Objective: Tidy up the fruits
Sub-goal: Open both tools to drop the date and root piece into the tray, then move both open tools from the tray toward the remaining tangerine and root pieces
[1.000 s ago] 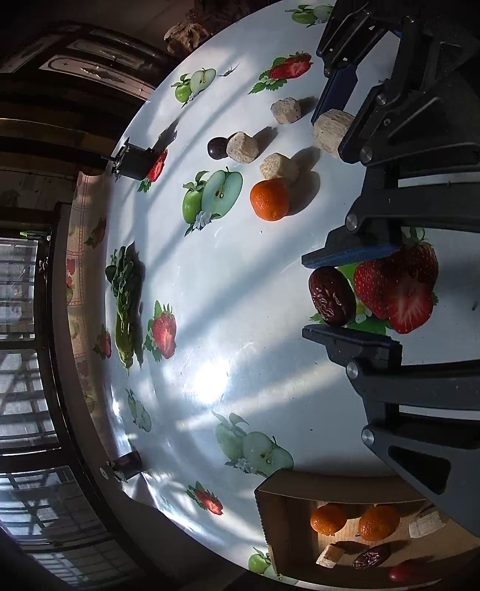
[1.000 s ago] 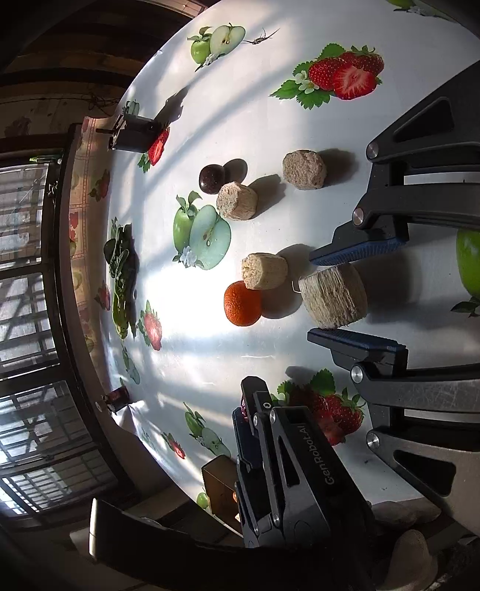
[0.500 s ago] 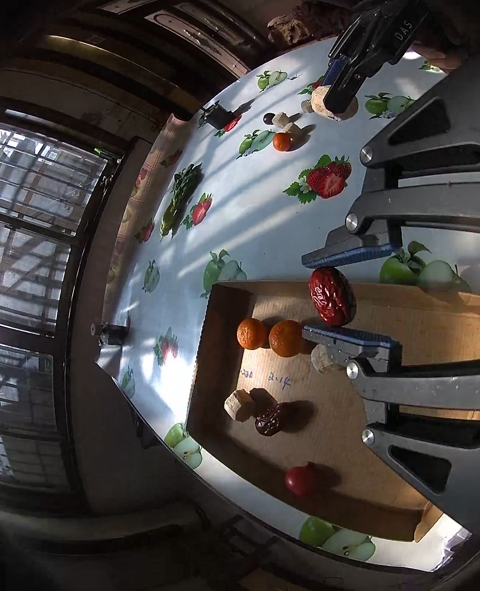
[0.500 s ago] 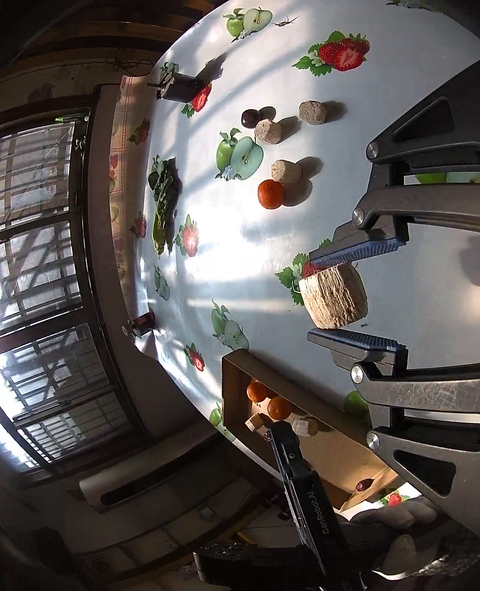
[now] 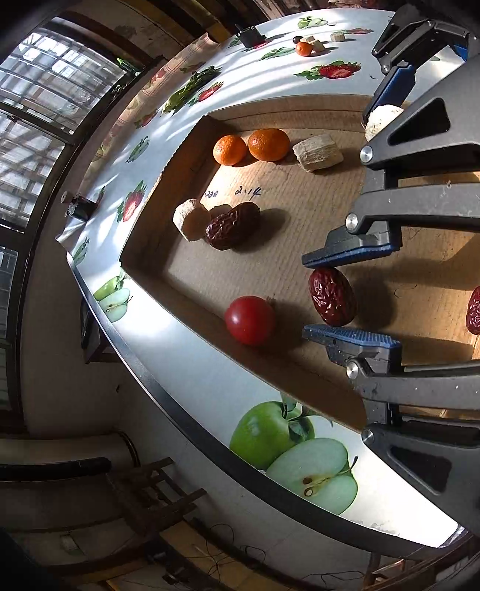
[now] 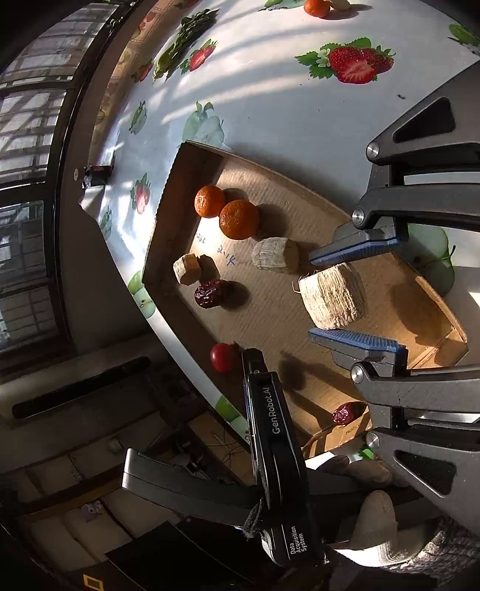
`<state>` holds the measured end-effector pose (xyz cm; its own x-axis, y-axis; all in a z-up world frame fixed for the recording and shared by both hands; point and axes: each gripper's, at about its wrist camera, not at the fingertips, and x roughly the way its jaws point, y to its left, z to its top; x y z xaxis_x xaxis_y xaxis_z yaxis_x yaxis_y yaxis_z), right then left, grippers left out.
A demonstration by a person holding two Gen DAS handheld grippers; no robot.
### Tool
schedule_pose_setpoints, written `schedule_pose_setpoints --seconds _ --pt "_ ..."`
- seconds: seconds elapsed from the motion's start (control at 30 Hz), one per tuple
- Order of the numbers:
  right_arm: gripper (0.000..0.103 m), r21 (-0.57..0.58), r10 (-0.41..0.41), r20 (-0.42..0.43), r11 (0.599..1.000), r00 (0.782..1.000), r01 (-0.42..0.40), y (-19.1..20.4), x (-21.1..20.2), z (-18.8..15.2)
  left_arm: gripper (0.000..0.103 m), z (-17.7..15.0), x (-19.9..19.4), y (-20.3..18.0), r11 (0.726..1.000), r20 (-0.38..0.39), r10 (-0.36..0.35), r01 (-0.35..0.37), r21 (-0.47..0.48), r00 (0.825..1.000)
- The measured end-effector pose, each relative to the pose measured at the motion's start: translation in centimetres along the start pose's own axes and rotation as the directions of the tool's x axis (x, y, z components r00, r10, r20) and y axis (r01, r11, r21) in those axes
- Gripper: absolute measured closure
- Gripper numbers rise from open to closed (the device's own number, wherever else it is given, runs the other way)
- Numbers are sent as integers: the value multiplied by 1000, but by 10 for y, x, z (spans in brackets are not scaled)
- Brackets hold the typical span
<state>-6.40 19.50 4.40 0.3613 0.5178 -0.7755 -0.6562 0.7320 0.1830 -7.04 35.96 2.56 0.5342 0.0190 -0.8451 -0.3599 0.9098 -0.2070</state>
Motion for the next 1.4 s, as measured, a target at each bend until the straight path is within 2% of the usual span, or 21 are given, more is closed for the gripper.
schedule_pose_setpoints --seconds 0.17,0.3,0.43,0.57,0.63,0.7,0.87,0.97,1.2,1.3,1.4 --pt "64 -33 -58 -14 998 998 57 5 26 3 72 1 -1 1 999 7 -39 39 -19 999" --pt "64 -2 -29 7 1000 1000 29 1 20 5 65 3 -14 -1 998 38 -50 51 -32 998" --pt "62 39 -18 86 999 996 15 -4 -7 5 48 -2 -44 -4 998 117 -47 53 -45 992" --pt "59 87 -32 183 996 983 16 -15 -49 -4 44 -8 -70 -8 995 168 -68 80 -63 983" --pt "52 129 -54 234 991 971 24 -24 -71 -12 42 -12 -80 -12 994 181 -71 84 -66 981" --pt "49 170 -65 265 985 962 20 -35 -87 -20 38 -15 -87 -22 995 188 -68 80 -58 980" --pt "49 266 -112 290 964 951 33 -66 -120 -42 36 -25 -92 -55 998 164 -67 68 2 984" --pt "49 333 -168 295 941 941 63 -87 -137 -57 36 -31 -93 -80 995 147 -95 90 38 985" --pt "49 452 -228 296 889 928 74 -135 -166 -90 36 -49 -95 -145 978 111 -174 159 135 979" --pt "49 497 -239 288 865 927 69 -154 -173 -103 26 -59 -92 -172 963 70 -217 201 181 974" --pt "49 527 -249 282 847 927 68 -169 -176 -112 23 -69 -86 -198 935 10 -285 275 224 959"
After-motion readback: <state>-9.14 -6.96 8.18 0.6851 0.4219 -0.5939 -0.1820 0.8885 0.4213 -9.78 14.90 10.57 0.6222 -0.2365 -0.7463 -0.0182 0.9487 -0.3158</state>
